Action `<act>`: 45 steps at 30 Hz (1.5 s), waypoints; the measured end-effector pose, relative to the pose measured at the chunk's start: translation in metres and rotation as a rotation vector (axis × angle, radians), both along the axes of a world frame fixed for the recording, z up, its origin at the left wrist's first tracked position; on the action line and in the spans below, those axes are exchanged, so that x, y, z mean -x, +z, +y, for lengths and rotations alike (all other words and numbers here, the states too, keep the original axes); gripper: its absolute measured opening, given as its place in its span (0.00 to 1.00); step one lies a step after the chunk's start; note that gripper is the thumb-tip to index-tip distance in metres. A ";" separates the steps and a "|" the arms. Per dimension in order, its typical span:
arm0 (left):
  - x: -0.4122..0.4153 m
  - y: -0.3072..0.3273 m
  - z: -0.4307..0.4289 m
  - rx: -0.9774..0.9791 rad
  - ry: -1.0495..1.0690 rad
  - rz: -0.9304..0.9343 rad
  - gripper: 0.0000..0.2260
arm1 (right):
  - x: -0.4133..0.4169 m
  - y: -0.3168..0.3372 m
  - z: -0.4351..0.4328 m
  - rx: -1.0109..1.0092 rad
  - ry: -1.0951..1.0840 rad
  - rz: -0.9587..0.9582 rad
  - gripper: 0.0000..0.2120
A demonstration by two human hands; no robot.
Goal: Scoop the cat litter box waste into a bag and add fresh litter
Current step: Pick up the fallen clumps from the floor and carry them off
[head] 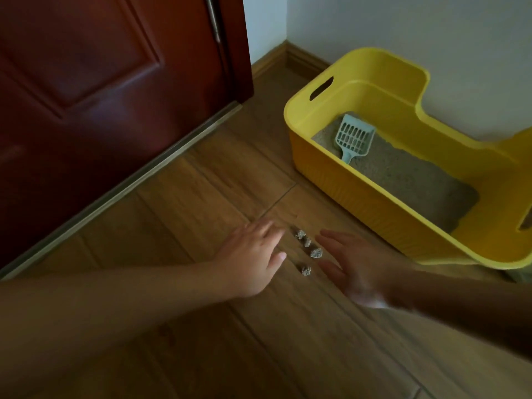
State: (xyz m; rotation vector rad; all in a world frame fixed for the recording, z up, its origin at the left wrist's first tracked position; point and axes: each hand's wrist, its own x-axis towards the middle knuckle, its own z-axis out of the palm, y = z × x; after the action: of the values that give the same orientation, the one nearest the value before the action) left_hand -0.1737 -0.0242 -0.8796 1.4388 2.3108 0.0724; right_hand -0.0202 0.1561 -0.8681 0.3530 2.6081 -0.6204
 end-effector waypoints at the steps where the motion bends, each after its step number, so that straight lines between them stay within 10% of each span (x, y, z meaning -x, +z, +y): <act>1: 0.002 -0.005 0.001 -0.013 0.002 0.015 0.24 | 0.001 -0.007 0.000 0.006 -0.013 0.019 0.29; 21: 0.031 -0.069 0.008 0.021 -0.050 0.036 0.22 | 0.001 -0.072 -0.016 0.054 -0.040 0.296 0.16; 45: 0.032 -0.084 0.021 -0.376 0.000 -0.158 0.05 | 0.001 -0.085 -0.015 0.110 -0.280 0.347 0.08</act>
State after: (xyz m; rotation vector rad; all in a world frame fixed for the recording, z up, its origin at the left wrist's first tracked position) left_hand -0.2054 -0.0037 -0.9641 1.5405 2.2471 0.6273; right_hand -0.0208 0.1411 -0.9534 0.6319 2.8578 -0.9932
